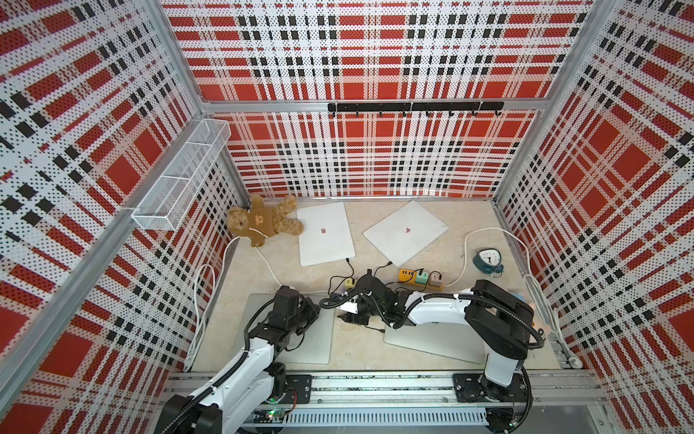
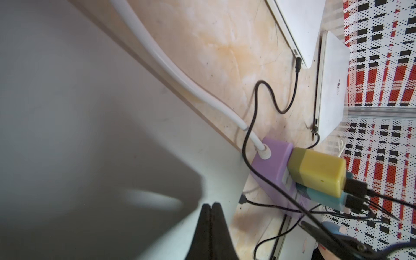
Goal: Unplug the laptop charger
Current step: Remove the charging cable from the laptop.
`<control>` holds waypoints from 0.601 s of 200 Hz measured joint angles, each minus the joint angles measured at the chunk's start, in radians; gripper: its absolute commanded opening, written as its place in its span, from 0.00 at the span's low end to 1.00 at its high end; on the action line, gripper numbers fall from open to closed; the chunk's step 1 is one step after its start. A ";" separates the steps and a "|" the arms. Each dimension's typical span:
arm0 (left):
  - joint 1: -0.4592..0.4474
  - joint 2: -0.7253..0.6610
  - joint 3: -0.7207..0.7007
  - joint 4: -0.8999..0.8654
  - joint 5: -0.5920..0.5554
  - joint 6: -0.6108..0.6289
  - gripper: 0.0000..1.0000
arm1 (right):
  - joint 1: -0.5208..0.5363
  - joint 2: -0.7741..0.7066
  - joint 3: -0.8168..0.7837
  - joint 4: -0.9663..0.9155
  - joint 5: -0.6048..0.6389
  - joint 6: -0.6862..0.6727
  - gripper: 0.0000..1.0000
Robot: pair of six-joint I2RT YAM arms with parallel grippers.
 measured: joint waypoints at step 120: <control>0.000 -0.035 -0.090 0.133 0.024 -0.045 0.00 | 0.003 0.061 0.080 -0.077 0.027 -0.007 0.46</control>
